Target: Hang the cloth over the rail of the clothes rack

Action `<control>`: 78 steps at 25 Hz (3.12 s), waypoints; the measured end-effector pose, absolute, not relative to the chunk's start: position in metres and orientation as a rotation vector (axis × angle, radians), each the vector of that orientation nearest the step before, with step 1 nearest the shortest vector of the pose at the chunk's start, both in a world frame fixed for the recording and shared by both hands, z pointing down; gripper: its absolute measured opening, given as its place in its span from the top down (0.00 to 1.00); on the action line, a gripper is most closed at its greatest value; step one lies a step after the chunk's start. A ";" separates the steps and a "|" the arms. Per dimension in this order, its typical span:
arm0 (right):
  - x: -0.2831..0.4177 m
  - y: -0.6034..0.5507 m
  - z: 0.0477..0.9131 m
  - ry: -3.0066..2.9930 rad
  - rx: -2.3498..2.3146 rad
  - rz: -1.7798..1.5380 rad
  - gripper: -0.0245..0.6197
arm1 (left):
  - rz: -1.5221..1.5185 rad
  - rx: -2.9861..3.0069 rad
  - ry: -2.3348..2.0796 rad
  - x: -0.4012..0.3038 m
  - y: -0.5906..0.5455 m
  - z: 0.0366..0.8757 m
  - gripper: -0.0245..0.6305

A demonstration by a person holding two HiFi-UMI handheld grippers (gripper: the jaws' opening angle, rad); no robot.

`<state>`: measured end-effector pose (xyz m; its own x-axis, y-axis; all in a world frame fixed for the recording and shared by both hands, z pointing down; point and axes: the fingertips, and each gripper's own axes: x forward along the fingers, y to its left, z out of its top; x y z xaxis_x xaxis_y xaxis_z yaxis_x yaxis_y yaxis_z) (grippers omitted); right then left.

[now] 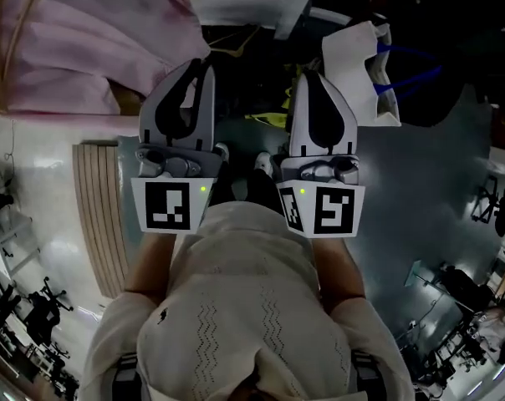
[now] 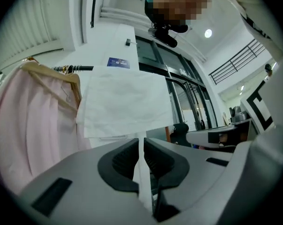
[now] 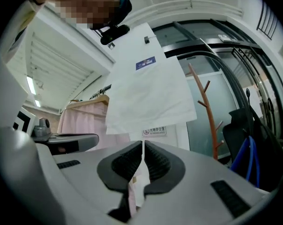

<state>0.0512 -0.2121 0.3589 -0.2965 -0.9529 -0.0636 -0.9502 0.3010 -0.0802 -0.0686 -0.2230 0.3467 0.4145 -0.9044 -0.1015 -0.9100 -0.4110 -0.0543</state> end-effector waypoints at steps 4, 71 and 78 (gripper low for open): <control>0.052 -0.211 0.368 2.431 -1.836 -0.080 0.92 | -0.025 -2.560 1.587 -0.060 -0.217 0.363 0.90; 0.010 -0.176 0.395 2.620 -1.739 -0.036 0.92 | -0.098 -2.648 1.597 -0.047 -0.177 0.407 0.90; 0.011 -0.171 0.402 2.630 -1.731 -0.065 0.92 | -0.117 -2.662 1.589 -0.041 -0.172 0.413 0.90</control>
<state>0.0107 -0.1713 0.4018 -0.3960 -0.9178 0.0291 -0.9181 0.3952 -0.0302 -0.0406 -0.1718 0.4126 0.4728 -0.8801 0.0444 -0.8771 -0.4749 -0.0727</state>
